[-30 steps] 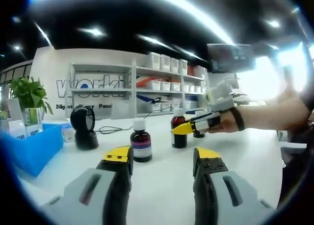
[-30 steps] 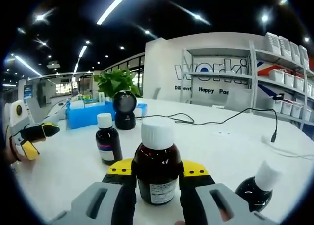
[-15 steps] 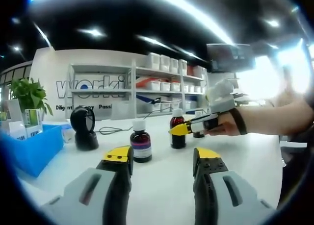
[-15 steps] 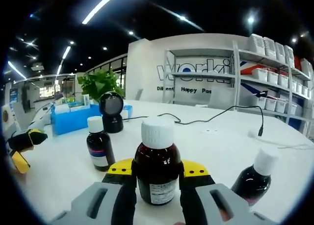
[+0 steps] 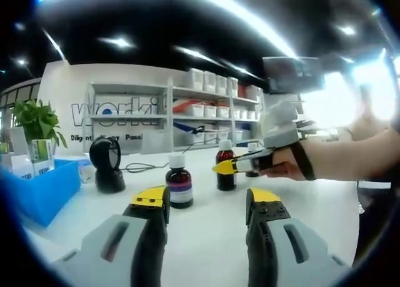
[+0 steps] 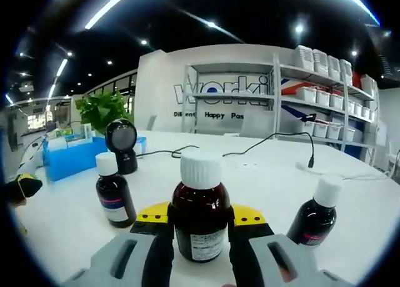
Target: Rotate the medicine bottle to make it face forward pick up the medicine bottle inspect the drug traceability code place the medicine on the table
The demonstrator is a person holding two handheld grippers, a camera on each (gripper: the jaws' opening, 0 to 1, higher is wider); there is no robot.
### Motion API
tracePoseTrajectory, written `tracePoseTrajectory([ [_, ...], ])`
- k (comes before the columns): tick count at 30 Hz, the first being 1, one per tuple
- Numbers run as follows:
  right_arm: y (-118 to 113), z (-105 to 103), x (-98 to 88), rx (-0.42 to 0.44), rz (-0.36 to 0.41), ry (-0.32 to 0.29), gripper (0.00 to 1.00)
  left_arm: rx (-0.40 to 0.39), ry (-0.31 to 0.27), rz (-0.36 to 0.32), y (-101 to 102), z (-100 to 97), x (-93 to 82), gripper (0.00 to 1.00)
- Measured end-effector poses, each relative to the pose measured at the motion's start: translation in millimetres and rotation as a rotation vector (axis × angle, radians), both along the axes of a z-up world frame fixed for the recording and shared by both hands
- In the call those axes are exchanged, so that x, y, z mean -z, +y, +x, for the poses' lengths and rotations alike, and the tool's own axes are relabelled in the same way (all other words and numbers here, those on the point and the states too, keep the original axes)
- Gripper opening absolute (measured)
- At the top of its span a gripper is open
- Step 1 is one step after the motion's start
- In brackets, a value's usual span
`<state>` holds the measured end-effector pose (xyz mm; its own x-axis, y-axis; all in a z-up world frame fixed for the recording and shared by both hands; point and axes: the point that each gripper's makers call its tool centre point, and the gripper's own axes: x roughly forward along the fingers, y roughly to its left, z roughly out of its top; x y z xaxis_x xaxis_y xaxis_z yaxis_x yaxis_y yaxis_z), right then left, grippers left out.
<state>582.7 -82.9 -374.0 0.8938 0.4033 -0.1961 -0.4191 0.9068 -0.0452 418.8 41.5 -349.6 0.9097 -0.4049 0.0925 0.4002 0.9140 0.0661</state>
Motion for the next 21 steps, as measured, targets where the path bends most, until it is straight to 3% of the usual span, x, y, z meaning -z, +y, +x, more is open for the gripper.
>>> tracePoseTrajectory([
  [5, -3.5, -0.2, -0.1, 0.064, 0.044, 0.017, 0.29, 0.004, -0.003, -0.002, 0.3, 0.1, -0.4, 0.4],
  [17, -0.1, -1.7, 0.9, 0.045, 0.023, 0.009, 0.3, 0.009, -0.008, -0.006, 0.1, -0.3, -1.6, 0.4],
  [21, 0.6, -3.2, 0.3, 0.015, 0.077, 0.02, 0.32, 0.007, -0.007, -0.005, 0.0, -0.1, -1.2, 0.4],
])
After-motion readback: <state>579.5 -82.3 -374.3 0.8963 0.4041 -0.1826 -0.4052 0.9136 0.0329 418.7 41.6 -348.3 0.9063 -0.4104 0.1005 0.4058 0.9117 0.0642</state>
